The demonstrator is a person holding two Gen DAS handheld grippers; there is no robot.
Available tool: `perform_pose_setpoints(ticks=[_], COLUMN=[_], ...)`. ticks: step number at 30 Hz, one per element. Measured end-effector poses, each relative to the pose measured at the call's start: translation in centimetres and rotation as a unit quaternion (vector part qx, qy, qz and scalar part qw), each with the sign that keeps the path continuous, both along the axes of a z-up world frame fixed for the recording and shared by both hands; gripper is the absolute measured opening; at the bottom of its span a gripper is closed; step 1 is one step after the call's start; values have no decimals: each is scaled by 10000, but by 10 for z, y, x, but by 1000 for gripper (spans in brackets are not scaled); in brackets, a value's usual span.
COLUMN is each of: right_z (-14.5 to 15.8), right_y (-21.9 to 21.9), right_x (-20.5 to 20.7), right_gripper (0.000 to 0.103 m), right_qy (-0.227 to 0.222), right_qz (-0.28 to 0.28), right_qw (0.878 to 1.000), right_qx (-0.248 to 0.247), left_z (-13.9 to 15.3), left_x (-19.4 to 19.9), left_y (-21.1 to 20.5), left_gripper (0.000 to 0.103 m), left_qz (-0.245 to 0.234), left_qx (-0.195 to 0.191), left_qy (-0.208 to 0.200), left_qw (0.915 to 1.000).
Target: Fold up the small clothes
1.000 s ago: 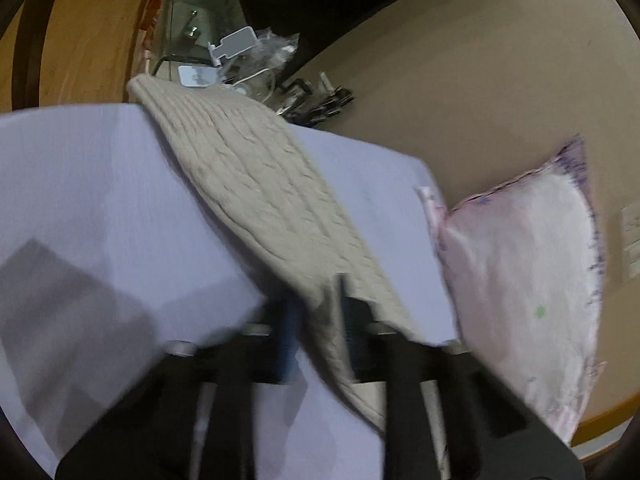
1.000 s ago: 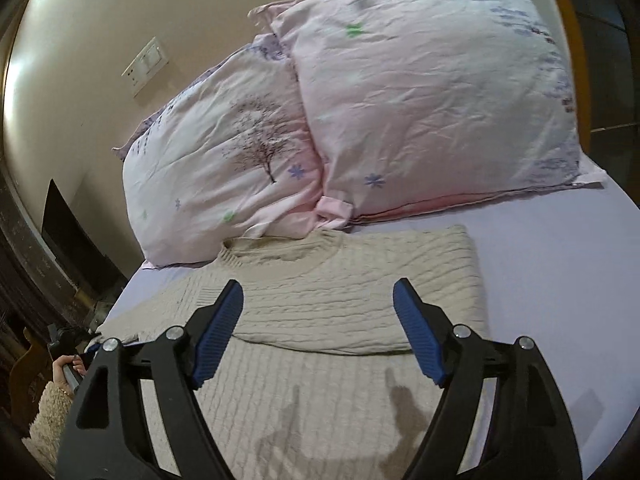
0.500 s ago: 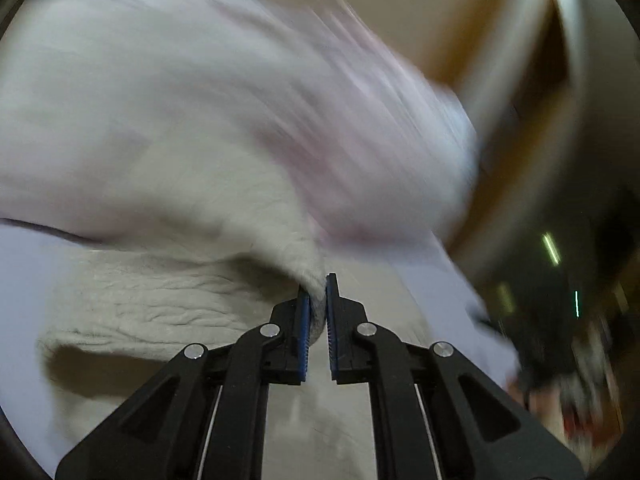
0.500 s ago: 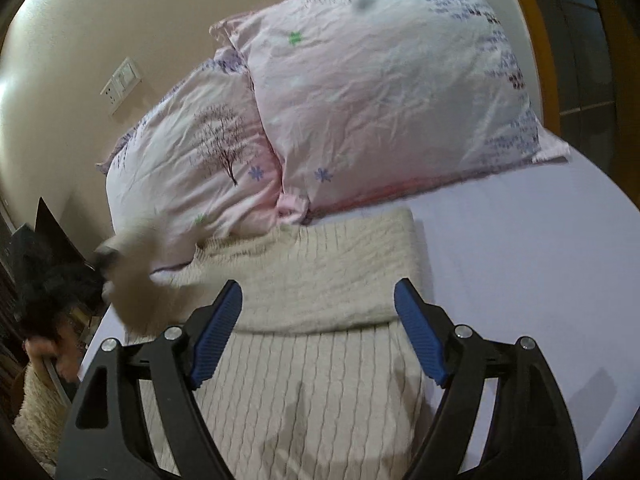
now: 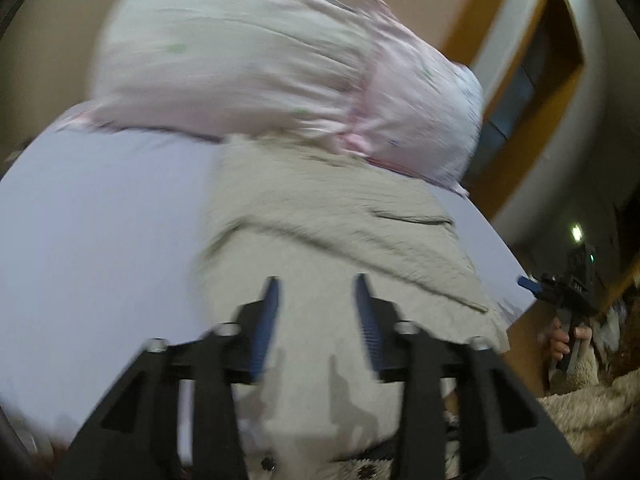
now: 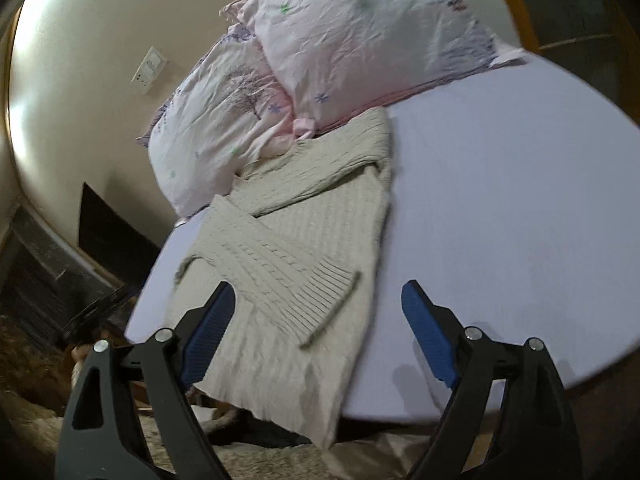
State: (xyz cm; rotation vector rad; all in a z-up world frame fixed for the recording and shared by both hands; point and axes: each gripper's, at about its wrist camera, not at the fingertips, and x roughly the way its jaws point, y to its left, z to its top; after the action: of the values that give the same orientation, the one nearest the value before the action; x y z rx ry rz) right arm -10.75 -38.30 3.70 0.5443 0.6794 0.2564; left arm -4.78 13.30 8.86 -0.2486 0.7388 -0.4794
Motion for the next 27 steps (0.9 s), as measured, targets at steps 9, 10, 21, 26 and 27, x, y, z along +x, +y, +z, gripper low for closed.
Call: perform_pose_setpoints(ticks=[9, 10, 21, 26, 27], right_z=[-18, -22, 20, 77, 76], right_y=[74, 78, 80, 68, 66], right_x=[80, 86, 102, 173, 193], right_gripper=[40, 36, 4, 4, 4], right_qy=[671, 724, 151, -365, -252], right_qz=[491, 550, 481, -125, -200], right_qw=[9770, 9730, 9614, 9587, 9577], right_qx=[-1965, -2123, -2705, -2818, -2858], left_z=[-39, -42, -56, -57, -58], left_x=[-49, -54, -56, -54, -55], left_y=[22, 23, 24, 18, 17], left_gripper=[57, 60, 62, 62, 62], left_qz=[558, 556, 504, 556, 582], left_qx=[-138, -162, -470, -597, -633], left_qy=[55, 35, 208, 199, 209], left_qw=[9983, 9983, 9974, 9965, 9961])
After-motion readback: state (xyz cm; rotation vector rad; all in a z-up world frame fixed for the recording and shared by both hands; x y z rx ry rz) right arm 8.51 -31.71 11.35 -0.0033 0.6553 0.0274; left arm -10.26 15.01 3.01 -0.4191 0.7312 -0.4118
